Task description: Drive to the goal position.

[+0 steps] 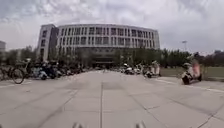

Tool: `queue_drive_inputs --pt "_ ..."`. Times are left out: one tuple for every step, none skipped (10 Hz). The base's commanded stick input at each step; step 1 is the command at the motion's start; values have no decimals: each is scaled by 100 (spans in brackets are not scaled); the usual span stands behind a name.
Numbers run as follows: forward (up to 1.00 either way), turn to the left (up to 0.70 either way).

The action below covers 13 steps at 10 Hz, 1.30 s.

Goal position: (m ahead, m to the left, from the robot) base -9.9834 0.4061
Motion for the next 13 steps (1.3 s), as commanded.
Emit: queue_drive_inputs --pt "70 0" --pt "70 0" --pt "70 0" --pt "70 0" --pt "70 0" --pt "70 0" --pt "70 0" --pt "70 0" --pt "70 0" --pt "70 0" --pt "70 0" --pt "36 0" --pt "5 0"
